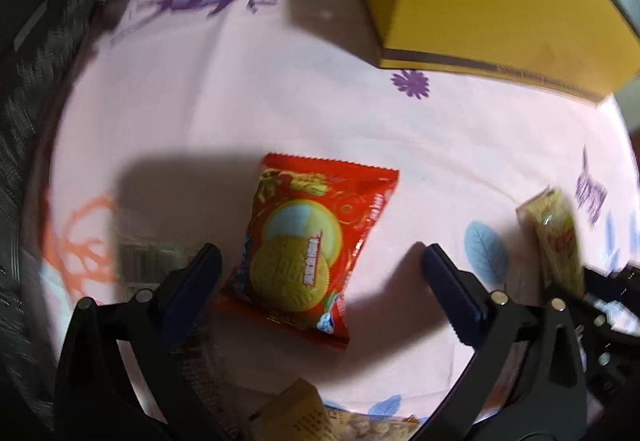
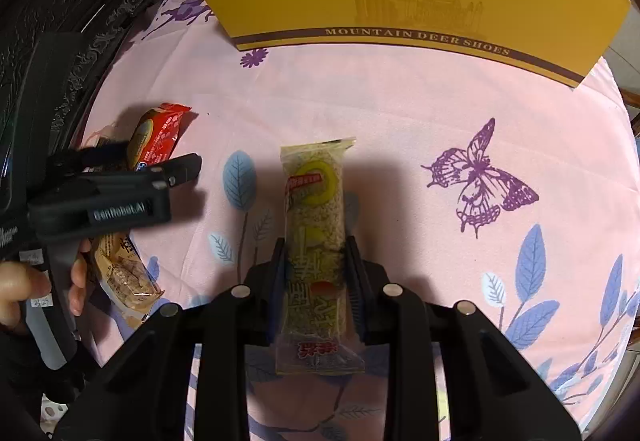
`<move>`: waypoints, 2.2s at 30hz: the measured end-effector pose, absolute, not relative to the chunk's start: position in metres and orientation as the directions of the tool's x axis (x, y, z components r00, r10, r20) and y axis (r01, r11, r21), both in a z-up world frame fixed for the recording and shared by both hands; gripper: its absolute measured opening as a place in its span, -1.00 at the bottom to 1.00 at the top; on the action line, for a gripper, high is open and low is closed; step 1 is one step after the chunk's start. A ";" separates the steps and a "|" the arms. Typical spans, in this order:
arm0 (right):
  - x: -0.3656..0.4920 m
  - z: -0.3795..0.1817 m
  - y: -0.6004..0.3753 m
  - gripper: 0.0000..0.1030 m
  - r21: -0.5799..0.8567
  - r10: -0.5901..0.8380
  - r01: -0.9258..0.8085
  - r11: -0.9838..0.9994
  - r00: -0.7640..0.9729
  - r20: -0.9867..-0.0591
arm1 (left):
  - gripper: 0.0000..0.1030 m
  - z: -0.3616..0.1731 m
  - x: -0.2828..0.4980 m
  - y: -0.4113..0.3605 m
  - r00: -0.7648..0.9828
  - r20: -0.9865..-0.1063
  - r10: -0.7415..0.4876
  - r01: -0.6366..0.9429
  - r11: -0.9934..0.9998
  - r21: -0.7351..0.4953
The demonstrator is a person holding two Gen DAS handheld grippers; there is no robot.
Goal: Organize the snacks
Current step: 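Grasp yellow wafer stick with right tool while left grasps red biscuit packet, then carry the wafer stick and red packet into the box and release both tools, then grasp tan paper bag with right tool while left grasps clear bottle-shaped packet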
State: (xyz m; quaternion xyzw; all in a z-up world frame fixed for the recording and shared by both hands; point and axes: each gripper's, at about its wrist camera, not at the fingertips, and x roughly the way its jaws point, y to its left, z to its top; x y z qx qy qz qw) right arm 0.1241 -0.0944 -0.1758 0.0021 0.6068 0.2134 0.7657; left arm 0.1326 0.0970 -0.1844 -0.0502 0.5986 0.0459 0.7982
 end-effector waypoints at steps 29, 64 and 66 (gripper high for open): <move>0.131 -0.106 -0.152 -0.45 0.222 0.327 -0.290 0.931 0.390 -0.861 | -0.13 -0.077 0.126 0.011 0.500 -0.865 -0.051 -0.110 0.986 -0.122; 0.288 0.012 -0.173 -0.14 0.141 0.237 -0.198 0.970 0.639 -0.732 | 0.72 0.030 0.274 0.039 0.614 -0.789 0.016 -0.089 0.995 -0.050; 0.280 0.011 -0.172 -0.07 0.151 0.263 -0.226 0.962 0.630 -0.731 | 0.72 0.028 0.265 0.054 0.600 -0.800 0.026 -0.102 0.994 -0.043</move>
